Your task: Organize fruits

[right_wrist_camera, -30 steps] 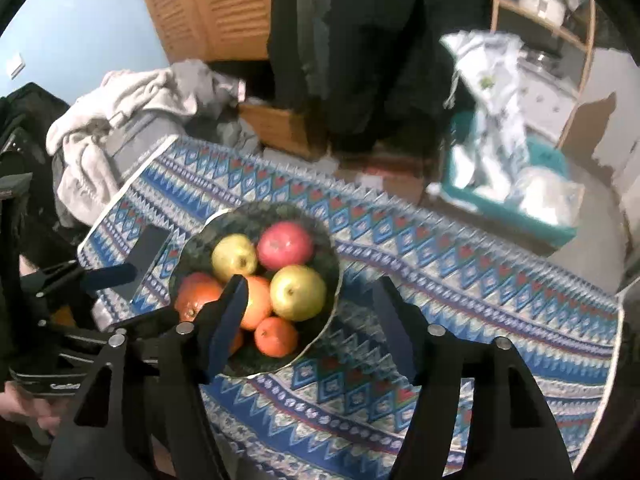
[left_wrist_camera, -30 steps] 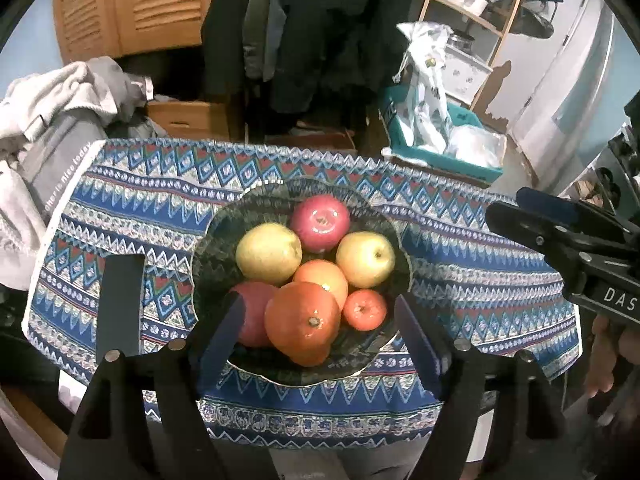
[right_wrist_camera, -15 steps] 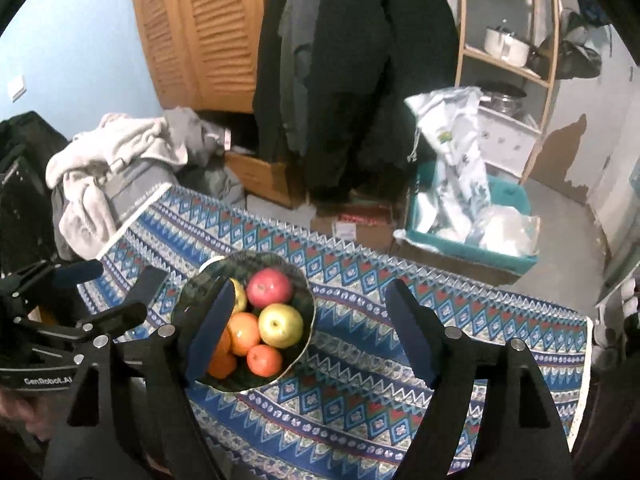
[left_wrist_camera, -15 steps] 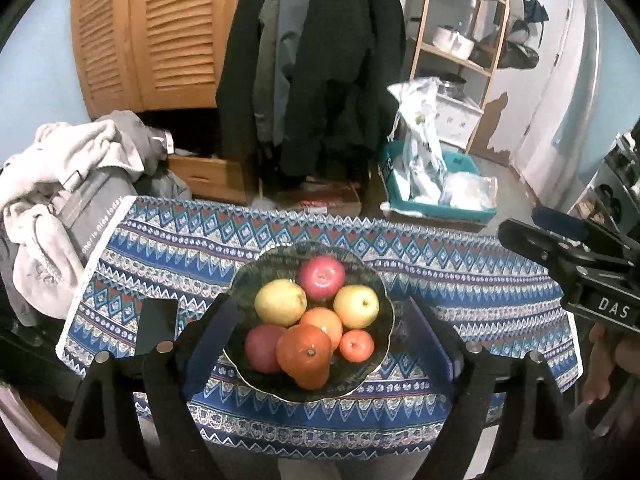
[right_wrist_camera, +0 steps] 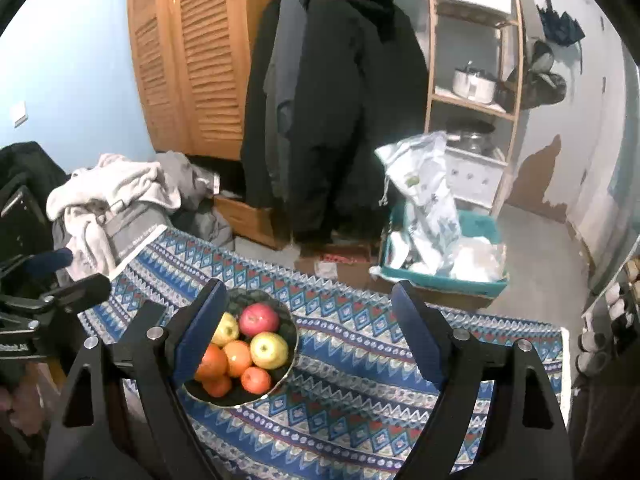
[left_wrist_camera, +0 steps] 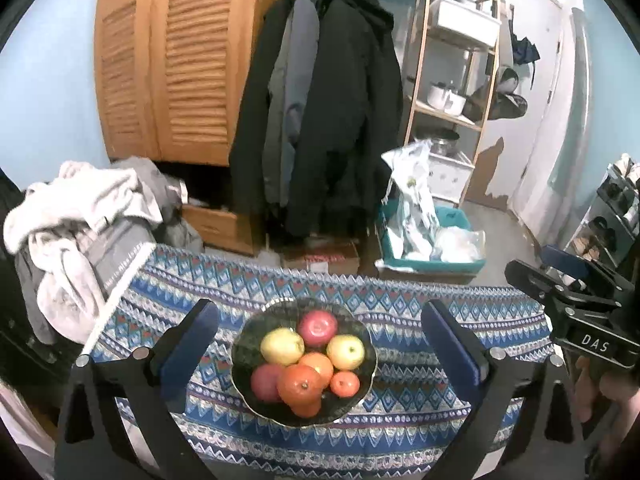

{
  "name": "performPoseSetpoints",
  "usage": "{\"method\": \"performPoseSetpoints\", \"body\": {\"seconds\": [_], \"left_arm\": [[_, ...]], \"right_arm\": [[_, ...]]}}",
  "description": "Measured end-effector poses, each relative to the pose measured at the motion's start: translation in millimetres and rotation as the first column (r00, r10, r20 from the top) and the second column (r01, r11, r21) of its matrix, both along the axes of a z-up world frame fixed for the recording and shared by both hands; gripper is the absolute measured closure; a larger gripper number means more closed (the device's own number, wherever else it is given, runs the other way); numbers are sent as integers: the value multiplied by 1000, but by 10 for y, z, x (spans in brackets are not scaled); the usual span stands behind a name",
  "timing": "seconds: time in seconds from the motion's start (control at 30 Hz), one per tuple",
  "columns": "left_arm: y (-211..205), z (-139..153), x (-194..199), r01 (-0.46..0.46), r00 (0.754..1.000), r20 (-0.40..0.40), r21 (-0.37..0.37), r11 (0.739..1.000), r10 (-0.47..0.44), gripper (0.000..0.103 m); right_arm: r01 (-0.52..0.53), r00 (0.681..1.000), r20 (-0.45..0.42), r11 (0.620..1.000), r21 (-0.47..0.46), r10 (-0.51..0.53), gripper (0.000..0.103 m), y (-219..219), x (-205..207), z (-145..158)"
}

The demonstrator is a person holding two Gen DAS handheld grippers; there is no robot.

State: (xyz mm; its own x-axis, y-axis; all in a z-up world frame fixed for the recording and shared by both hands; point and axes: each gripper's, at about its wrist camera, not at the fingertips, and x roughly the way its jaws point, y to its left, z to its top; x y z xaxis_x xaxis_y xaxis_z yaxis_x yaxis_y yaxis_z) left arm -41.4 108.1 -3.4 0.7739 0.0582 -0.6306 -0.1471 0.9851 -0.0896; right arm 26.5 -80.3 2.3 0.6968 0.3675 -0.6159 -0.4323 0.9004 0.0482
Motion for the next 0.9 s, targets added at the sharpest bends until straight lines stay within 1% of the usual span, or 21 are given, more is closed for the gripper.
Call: {"method": "performPoseSetpoints", "body": {"seconds": [0.1, 0.27, 0.4, 0.53, 0.9], "left_arm": [[-37, 61, -30, -2, 1000, 16, 26, 1000, 1, 1], [-70, 85, -30, 2, 1000, 13, 30, 1000, -2, 1], [-90, 93, -24, -5, 1000, 18, 53, 999, 5, 1], [-120, 88, -28, -7, 1000, 15, 65, 998, 6, 1], [-124, 66, -27, -4, 1000, 12, 69, 998, 3, 1]], "right_arm": [[7, 1000, 17, 1000, 9, -7, 19, -56, -39, 68], [22, 999, 39, 1000, 21, -23, 19, -150, -91, 138], [34, 998, 53, 999, 23, -35, 19, -193, -115, 174], [39, 997, 59, 999, 22, -40, 19, -219, -120, 185], [43, 998, 54, 999, 18, -44, 19, -250, -94, 176]]}}
